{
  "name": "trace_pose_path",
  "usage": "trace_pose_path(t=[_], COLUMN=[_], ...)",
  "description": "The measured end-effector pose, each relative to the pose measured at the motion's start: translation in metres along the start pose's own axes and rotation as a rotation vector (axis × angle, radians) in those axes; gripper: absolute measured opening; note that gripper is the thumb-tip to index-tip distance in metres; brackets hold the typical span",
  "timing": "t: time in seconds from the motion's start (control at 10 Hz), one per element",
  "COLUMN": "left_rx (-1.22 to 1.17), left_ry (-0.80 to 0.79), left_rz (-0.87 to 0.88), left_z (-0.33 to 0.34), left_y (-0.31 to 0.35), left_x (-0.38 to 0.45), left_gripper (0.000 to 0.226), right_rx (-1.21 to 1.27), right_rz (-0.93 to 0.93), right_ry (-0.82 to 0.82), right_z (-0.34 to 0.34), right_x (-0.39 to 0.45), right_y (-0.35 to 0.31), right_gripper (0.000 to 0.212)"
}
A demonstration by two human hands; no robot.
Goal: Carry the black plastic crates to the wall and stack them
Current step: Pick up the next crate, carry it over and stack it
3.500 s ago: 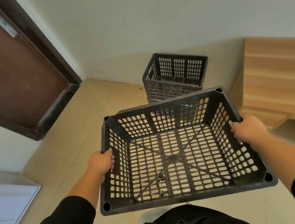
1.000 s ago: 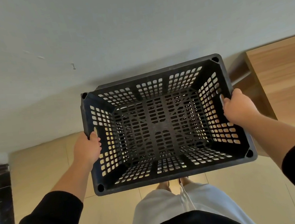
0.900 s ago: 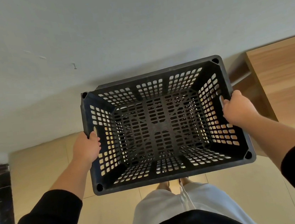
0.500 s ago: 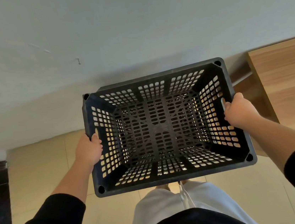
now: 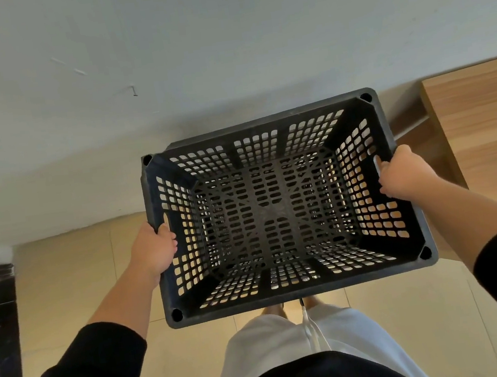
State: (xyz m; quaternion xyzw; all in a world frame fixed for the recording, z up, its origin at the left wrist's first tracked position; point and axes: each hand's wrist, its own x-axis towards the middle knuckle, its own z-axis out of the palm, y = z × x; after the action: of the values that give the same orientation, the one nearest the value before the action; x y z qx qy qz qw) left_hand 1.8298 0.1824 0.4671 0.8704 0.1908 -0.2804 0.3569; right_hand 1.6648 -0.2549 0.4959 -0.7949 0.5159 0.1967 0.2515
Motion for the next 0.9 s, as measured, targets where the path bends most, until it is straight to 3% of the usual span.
trace_pose_path(t=[0.2, 0.5, 0.9], left_rx=[-0.024, 0.040, 0.139], left_ry=[0.092, 0.184, 0.157], left_rz=[0.035, 0.078, 0.087], left_z=[0.008, 0.013, 0.009], left_y=[0.003, -0.002, 0.002], left_x=[-0.010, -0.018, -0.016], left_gripper=[0.012, 0.012, 0.014], right_rx=[0.149, 0.181, 0.134], right_rz=[-0.021, -0.070, -0.084], right_ry=[-0.070, 0.060, 0.068], right_z=[0.008, 0.007, 0.009], right_x=[-0.004, -0.017, -0.023], right_y=[0.019, 0.010, 0.009], right_gripper=[0.018, 0.028, 0.032])
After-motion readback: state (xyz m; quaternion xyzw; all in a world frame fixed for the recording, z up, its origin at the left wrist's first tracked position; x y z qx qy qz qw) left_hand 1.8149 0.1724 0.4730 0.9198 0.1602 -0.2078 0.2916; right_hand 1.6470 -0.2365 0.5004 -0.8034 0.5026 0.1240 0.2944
